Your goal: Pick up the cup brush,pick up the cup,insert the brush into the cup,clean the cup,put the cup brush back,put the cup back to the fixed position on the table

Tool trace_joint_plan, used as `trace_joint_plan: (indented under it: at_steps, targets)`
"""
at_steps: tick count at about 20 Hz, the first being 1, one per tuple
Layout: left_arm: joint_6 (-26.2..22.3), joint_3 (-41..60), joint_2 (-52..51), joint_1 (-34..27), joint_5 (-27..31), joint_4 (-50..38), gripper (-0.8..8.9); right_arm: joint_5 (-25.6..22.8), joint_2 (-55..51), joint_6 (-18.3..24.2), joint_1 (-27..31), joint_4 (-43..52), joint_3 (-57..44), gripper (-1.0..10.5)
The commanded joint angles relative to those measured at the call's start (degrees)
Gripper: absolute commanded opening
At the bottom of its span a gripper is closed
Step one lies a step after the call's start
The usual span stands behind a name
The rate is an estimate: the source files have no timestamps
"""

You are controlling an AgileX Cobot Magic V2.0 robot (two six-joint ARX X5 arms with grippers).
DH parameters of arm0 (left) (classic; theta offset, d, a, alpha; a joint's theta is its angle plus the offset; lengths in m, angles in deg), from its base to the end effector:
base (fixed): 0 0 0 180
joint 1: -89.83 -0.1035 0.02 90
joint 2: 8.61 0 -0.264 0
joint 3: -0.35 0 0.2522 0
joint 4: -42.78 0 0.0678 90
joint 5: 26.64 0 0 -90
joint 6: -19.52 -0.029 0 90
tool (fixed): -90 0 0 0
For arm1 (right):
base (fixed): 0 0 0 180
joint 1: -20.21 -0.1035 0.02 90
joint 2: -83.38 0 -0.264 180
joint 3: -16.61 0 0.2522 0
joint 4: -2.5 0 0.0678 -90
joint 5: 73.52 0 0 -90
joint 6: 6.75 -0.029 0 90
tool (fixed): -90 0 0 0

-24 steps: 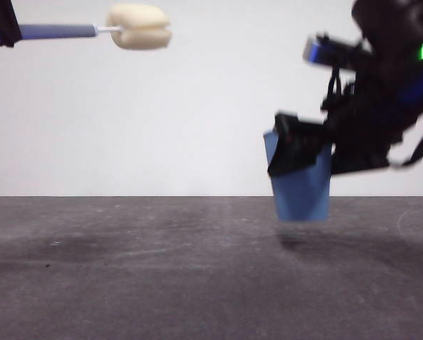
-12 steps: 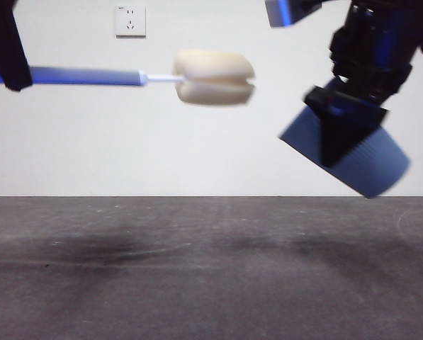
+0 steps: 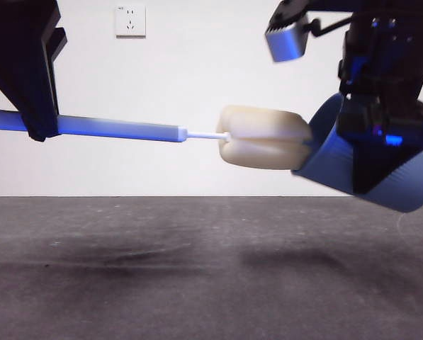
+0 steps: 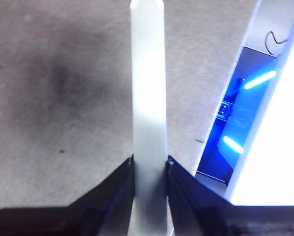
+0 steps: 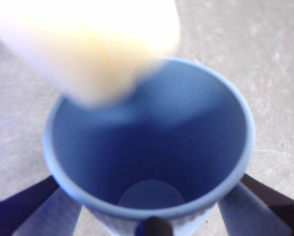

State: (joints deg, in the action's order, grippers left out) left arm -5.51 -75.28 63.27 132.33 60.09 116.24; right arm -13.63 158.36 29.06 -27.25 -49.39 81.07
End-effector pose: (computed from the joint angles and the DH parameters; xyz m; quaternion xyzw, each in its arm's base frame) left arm 0.1634 -0.1519 0.2802 0.3511 0.4564 -0.4282 0.6965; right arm 0.1747 0.1689 0.2301 -0.5688 0.3446 0.2469 0.7048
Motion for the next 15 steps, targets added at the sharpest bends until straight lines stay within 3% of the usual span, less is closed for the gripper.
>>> trace_joint_plan:
  at_steps: [1, 15]
  targets:
    - [0.3, 0.5, 0.0, 1.2, -0.3, -0.5, -0.09, -0.4, 2.4, 0.3, -1.4, -1.1, 0.1, -0.2]
    - [6.7, 0.5, 5.3, 8.0, -1.7, -3.6, -0.09, -1.9, 7.6, 2.0, -11.6, 3.2, 0.1, -0.2]
